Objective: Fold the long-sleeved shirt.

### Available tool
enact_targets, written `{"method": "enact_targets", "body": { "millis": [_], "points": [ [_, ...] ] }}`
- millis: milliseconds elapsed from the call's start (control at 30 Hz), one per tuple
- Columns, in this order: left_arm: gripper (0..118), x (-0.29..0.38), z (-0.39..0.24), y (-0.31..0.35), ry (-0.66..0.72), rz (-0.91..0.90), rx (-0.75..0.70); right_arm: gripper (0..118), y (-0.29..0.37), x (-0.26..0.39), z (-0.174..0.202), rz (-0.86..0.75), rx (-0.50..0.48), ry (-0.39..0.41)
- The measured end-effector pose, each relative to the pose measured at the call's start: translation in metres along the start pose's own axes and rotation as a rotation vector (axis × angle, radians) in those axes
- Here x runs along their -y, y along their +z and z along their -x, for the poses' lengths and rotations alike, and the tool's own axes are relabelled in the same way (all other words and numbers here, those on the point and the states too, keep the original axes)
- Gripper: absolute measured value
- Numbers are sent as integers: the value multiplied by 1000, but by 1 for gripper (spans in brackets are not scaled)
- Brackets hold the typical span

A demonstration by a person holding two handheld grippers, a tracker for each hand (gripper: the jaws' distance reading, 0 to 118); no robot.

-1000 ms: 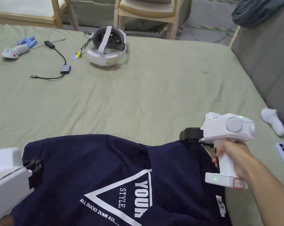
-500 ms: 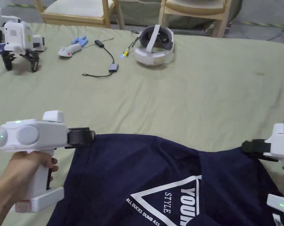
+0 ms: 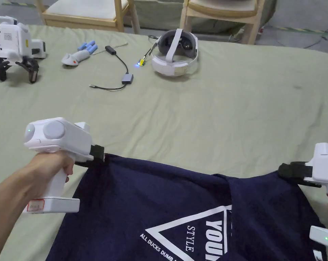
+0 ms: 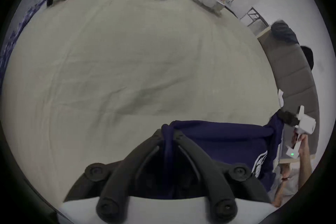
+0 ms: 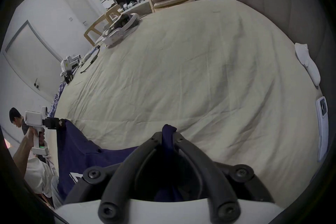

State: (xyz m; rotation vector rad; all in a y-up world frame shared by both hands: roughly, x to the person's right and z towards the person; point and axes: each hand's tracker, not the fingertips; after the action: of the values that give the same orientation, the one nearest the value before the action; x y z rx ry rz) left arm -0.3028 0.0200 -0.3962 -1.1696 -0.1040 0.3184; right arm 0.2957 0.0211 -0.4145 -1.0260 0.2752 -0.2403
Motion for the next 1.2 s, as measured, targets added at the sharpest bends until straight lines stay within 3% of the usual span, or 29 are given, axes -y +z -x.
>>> {"method": "enact_targets", "body": {
  "millis": [133, 267, 333, 433, 667, 867, 1000, 1133, 1200],
  "points": [
    [8, -12, 3, 17, 53, -139, 63, 6, 12, -6, -2, -31, 1, 13],
    [8, -27, 8, 23, -45, -171, 24, 6, 29, -8, -2, -97, -1, -15],
    [8, -15, -14, 35, -22, -196, 30, 6, 40, -7, 3, -123, -1, -16],
    [8, 3, -25, 55, -95, -295, 27, 6, 68, 3, 16, -208, -7, 29],
    [8, 79, -21, 121, -120, -470, 82, 6, 143, 63, 24, -309, -27, 90],
    [8, 162, -18, 165, -173, -462, 80, 6, 197, 131, 42, -324, -22, 153],
    [8, 218, 5, 180, -167, -368, 88, 6, 212, 192, 50, -220, 22, 214],
    [8, 270, 6, 174, -195, -202, 34, 6, 196, 251, 33, -57, 29, 138],
    [8, 286, 7, 161, -189, -122, -9, 6, 189, 269, 35, 5, 94, 98]
  ]
}}
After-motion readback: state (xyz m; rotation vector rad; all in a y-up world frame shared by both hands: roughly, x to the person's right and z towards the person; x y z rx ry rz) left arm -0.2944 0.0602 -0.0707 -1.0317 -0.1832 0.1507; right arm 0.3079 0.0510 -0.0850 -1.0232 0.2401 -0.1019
